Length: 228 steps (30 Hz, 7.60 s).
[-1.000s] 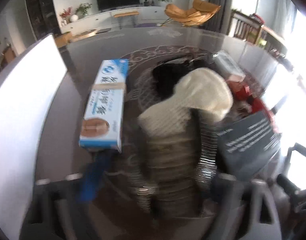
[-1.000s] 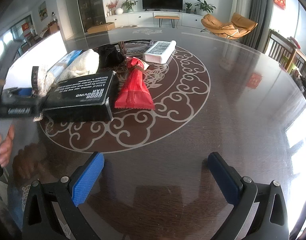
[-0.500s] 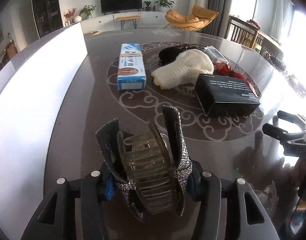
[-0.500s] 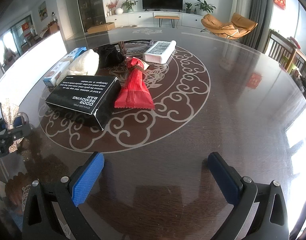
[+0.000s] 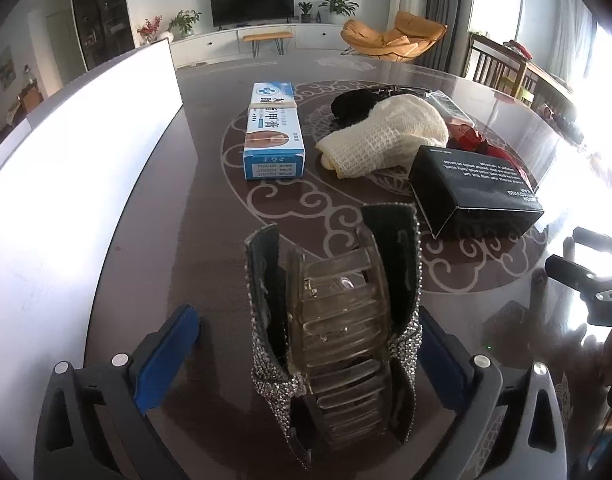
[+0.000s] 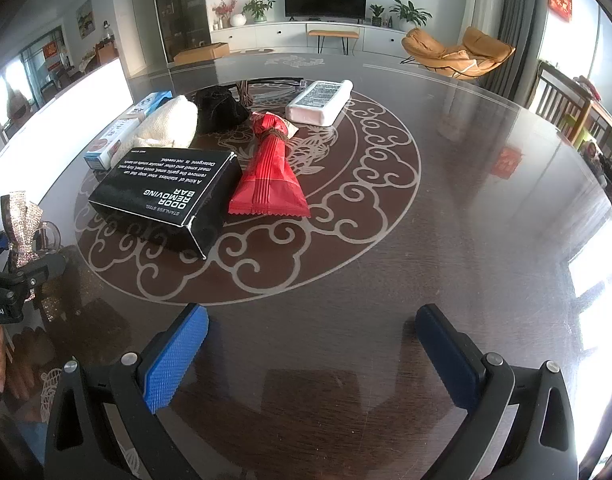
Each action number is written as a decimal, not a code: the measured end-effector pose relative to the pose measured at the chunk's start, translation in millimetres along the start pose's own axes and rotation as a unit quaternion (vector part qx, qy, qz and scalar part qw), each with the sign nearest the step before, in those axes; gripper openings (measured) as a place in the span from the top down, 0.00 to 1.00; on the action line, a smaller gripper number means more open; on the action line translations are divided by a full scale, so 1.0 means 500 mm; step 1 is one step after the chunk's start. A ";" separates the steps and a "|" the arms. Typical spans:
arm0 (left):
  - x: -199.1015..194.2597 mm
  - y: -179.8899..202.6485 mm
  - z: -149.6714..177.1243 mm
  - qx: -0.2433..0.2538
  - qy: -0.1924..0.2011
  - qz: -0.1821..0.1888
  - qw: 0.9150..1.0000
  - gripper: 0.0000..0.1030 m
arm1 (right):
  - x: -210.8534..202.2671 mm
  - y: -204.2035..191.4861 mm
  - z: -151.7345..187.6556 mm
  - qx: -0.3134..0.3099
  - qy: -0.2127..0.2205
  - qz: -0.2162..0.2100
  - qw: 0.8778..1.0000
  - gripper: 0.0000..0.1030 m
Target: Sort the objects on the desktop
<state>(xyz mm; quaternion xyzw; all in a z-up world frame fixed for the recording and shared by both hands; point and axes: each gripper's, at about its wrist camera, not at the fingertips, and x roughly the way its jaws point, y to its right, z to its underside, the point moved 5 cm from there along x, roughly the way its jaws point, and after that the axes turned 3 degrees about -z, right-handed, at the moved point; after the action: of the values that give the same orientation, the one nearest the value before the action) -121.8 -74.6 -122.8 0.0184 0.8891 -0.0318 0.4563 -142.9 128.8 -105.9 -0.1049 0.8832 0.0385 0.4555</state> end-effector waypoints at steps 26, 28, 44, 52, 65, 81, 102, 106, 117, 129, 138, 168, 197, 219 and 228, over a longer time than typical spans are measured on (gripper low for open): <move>0.000 0.003 0.000 -0.001 0.000 0.000 1.000 0.00 | -0.017 -0.212 -0.156 -0.251 -0.022 -0.111 0.961 0.00; 0.000 0.003 -0.001 -0.001 0.000 0.001 1.000 0.00 | 0.024 -0.246 -0.171 -0.288 -0.051 -0.109 0.950 0.00; -0.003 0.002 0.001 -0.003 0.001 -0.003 1.000 0.00 | 0.047 -0.240 -0.068 -0.153 -0.109 -0.126 0.974 0.32; -0.003 -0.002 -0.007 0.007 -0.042 -0.002 0.999 0.00 | 0.054 -0.239 -0.080 -0.144 -0.123 -0.116 0.975 0.13; -0.149 -0.018 0.007 -0.034 0.036 0.052 0.997 0.50 | 0.013 -0.203 -0.117 -0.074 -0.125 -0.096 0.985 0.43; -0.384 -0.496 -0.008 -0.175 0.049 -0.065 0.981 0.51 | -0.211 -0.673 -0.311 -0.146 -0.011 -0.303 0.942 0.43; -0.379 -0.570 0.070 -0.259 0.066 -0.110 0.957 0.17 | -0.159 -0.643 -0.200 -0.157 0.076 -0.283 0.943 0.00; -0.429 -0.409 0.012 -0.188 0.120 -0.045 0.974 0.17 | -0.092 -0.430 -0.130 -0.118 0.070 -0.157 0.978 0.00; -0.208 0.041 0.015 -0.010 0.040 0.059 0.997 0.00 | -0.008 -0.030 -0.010 0.025 -0.010 0.018 0.999 0.00; -0.014 0.080 -0.061 0.023 0.001 0.014 1.000 0.00 | -0.011 -0.031 -0.006 0.028 0.003 0.019 0.999 0.00; -0.005 0.075 -0.065 0.021 0.004 0.016 1.000 0.00 | -0.012 -0.037 -0.008 0.029 0.002 0.021 0.999 0.00; 0.001 0.074 -0.068 0.019 0.005 0.019 1.000 0.00 | -0.016 -0.037 -0.008 0.029 0.002 0.021 0.999 0.00; -0.009 0.085 -0.061 0.024 0.003 0.013 1.000 0.00 | -0.018 -0.036 -0.007 0.029 0.002 0.020 0.999 0.00; -0.009 0.085 -0.061 0.023 0.003 0.013 1.000 0.00 | -0.018 -0.036 -0.007 0.029 0.002 0.020 0.999 0.00; -0.009 0.085 -0.061 0.023 0.003 0.013 1.000 0.00 | -0.019 -0.036 -0.007 0.028 0.002 0.020 0.999 0.00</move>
<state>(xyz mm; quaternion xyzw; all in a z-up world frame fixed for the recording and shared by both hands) -141.2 -29.9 -103.3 0.0411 0.8893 -0.0463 0.4532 -136.2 112.0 -95.8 -0.0739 0.8867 0.0224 0.4558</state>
